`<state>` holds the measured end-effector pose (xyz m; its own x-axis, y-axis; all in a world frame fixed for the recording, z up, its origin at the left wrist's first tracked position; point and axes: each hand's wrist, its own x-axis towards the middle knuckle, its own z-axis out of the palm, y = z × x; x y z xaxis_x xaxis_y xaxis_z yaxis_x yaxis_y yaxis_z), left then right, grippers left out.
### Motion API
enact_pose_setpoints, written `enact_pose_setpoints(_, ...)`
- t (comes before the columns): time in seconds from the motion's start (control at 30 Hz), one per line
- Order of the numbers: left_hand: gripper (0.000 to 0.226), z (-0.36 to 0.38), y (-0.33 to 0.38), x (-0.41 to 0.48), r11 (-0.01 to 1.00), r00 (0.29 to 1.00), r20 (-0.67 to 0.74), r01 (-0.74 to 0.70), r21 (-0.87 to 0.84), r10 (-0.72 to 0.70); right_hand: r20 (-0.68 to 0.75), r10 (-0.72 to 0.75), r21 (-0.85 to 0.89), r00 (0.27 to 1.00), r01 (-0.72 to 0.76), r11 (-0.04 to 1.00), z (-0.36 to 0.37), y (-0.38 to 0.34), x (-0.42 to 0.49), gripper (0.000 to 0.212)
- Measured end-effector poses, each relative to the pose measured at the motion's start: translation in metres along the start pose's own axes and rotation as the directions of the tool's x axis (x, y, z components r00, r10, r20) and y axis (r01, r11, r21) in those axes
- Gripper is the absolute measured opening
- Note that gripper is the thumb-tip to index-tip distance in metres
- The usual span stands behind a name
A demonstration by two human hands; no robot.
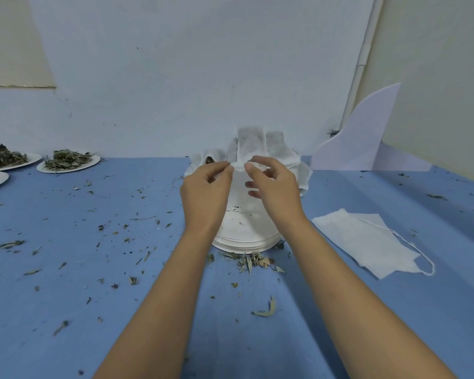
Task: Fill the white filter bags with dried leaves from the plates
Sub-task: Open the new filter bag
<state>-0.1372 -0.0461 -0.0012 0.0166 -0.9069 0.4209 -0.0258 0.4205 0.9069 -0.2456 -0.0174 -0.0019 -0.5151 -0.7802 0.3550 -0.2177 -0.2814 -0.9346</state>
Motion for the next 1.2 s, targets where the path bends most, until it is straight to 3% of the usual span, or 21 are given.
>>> enact_pose_setpoints(0.1, 0.019, 0.003, -0.002, -0.001, 0.998, 0.997, 0.061, -0.057, 0.036, 0.055, -0.049, -0.014, -0.047, 0.999, 0.012, 0.999, -0.006, 0.003, 0.003, 0.022)
enact_pose_setpoints(0.23, 0.02, 0.005, -0.006, -0.001, 0.985, 0.99, 0.018, -0.142, 0.101, 0.141, -0.015, -0.054, -0.12, 0.998, 0.052, 0.991, -0.009, 0.004, 0.004, 0.034)
enact_pose_setpoints(0.4, 0.016, 0.002, -0.012, -0.001, 0.947, 0.964, 0.067, -0.266, 0.179, 0.258, -0.07, -0.022, -0.089, 0.997, 0.015, 0.996, -0.005, 0.005, 0.002, 0.009)
enact_pose_setpoints(0.5, 0.027, 0.0, -0.017, -0.002, 0.876, 0.933, 0.187, -0.355, 0.327, 0.308, -0.121, -0.017, -0.106, 0.992, 0.004, 0.994, -0.006, 0.004, 0.002, 0.014)
enact_pose_setpoints(0.57, 0.03, 0.0, -0.02, -0.003, 0.838, 0.937, 0.161, -0.349, 0.42, 0.309, -0.126, -0.064, -0.178, 0.99, 0.041, 0.983, -0.011, 0.006, 0.002, 0.014)
enact_pose_setpoints(0.63, 0.023, -0.002, -0.018, -0.003, 0.872, 0.963, 0.033, -0.256, 0.418, 0.267, -0.105, -0.112, -0.295, 0.988, 0.076, 0.952, -0.015, 0.008, 0.002, 0.004)
enact_pose_setpoints(0.7, 0.015, -0.003, -0.014, -0.001, 0.933, 0.987, -0.059, -0.124, 0.338, 0.152, -0.121, -0.134, -0.347, 0.984, 0.085, 0.934, -0.017, 0.011, 0.002, 0.01)
enact_pose_setpoints(0.8, 0.009, -0.001, -0.009, 0.001, 0.993, 0.995, -0.058, 0.081, 0.089, -0.076, -0.167, -0.179, -0.374, 0.97, 0.106, 0.921, -0.016, 0.012, 0.002, 0.009)
enact_pose_setpoints(0.9, 0.014, -0.003, -0.003, 0.002, 0.961, 0.97, 0.045, 0.243, -0.132, -0.239, -0.164, -0.216, -0.417, 0.963, 0.131, 0.899, -0.016, 0.014, 0.002, 0.004)
enact_pose_setpoints(1.0, 0.013, -0.007, 0.002, 0.005, 0.866, 0.908, 0.235, 0.406, -0.292, -0.347, -0.185, -0.18, -0.343, 0.966, 0.108, 0.933, -0.018, 0.014, 0.003, 0.012)
enact_pose_setpoints(1.13, 0.011, -0.008, 0.003, 0.005, 0.649, 0.772, 0.51, 0.615, -0.449, -0.379, -0.189, 0.046, -0.062, 0.981, -0.058, 0.996, -0.018, 0.009, 0.004, 0.013)
enact_pose_setpoints(1.2, 0.015, -0.008, 0.002, 0.005, 0.584, 0.723, 0.574, 0.672, -0.456, -0.385, -0.111, 0.193, 0.125, 0.975, -0.179, 0.976, -0.018, 0.002, 0.005, 0.009)
